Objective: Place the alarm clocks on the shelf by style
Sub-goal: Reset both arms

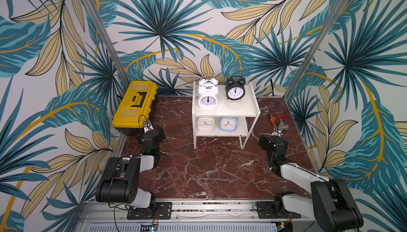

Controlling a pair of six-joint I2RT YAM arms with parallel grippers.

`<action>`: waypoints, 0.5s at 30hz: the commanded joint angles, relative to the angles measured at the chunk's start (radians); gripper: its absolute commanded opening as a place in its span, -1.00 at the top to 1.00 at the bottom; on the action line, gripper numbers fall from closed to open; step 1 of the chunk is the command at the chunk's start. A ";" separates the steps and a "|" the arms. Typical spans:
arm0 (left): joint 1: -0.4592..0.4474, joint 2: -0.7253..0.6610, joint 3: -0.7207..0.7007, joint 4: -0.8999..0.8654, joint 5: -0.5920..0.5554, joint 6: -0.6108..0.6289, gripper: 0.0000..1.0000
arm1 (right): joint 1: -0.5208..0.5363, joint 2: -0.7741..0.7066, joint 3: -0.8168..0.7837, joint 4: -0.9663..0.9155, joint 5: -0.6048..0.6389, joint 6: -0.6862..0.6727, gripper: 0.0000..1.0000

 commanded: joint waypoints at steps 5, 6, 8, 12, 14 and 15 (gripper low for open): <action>0.011 0.040 -0.037 0.160 0.123 0.043 -1.00 | -0.063 0.191 0.042 0.277 -0.226 -0.061 -0.99; 0.010 0.061 -0.050 0.222 0.125 0.050 -0.99 | -0.064 0.194 0.040 0.288 -0.226 -0.062 -0.99; 0.006 0.057 -0.050 0.214 0.112 0.056 -1.00 | -0.065 0.197 0.036 0.301 -0.227 -0.071 -0.99; 0.004 0.072 -0.057 0.254 0.117 0.067 -0.99 | -0.064 0.191 0.037 0.291 -0.226 -0.069 -0.99; 0.002 0.061 -0.049 0.222 0.121 0.066 -0.99 | -0.063 0.193 0.037 0.293 -0.224 -0.068 -0.99; 0.000 0.067 -0.052 0.237 0.121 0.071 -1.00 | -0.064 0.191 0.037 0.293 -0.224 -0.069 -0.99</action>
